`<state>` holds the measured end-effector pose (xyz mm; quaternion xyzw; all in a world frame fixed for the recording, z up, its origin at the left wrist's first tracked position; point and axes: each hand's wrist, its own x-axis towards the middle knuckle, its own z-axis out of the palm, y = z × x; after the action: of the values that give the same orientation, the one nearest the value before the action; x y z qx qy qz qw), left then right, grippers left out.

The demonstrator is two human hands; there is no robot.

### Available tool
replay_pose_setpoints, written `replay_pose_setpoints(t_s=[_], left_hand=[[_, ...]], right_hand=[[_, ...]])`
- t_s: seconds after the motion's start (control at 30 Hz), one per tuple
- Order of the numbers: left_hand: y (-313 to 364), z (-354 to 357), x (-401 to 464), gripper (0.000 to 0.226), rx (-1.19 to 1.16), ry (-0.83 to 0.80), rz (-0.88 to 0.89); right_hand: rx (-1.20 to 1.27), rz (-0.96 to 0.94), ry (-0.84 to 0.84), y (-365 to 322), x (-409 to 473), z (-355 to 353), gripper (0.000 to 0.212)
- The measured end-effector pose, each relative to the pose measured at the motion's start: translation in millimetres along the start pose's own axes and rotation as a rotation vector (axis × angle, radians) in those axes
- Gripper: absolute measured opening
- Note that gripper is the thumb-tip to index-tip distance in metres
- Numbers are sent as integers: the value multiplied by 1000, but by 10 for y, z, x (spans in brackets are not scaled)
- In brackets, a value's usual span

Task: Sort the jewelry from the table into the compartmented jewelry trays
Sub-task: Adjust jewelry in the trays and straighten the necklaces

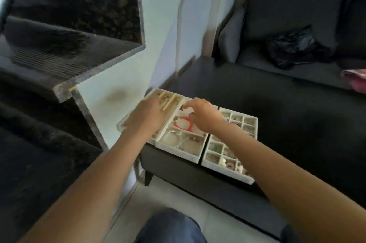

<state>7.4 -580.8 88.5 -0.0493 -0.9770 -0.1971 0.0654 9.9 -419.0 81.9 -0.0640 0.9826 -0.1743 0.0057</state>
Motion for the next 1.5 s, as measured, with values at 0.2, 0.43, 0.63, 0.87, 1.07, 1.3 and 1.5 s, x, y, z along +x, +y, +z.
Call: replay_pose_setpoints(t_s=[0.2, 0.43, 0.63, 0.87, 1.07, 1.3, 1.5], left_hand=[[1281, 427, -322, 20, -180, -56, 122], [2841, 1027, -1031, 27, -257, -192, 454], [3778, 1749, -1646, 42, -230, -558, 776], [4330, 2354, -2121, 49, -49, -744, 967], [4376, 2498, -2191, 44, -62, -653, 1020], [4442, 2618, -2242, 27, -217, -489, 1001], [4460, 2493, -2155, 19, -487, -567, 802]], right_hand=[[123, 320, 174, 964, -1091, -521, 34], [140, 680, 331, 2316, -2550, -749, 47], [90, 842, 179, 3211, -3528, -695, 59], [122, 912, 250, 3787, -4093, -521, 51], [156, 851, 381, 3882, -4082, -524, 24], [212, 806, 439, 3944, -3991, -479, 7], [555, 828, 510, 3811, -3890, -560, 9]])
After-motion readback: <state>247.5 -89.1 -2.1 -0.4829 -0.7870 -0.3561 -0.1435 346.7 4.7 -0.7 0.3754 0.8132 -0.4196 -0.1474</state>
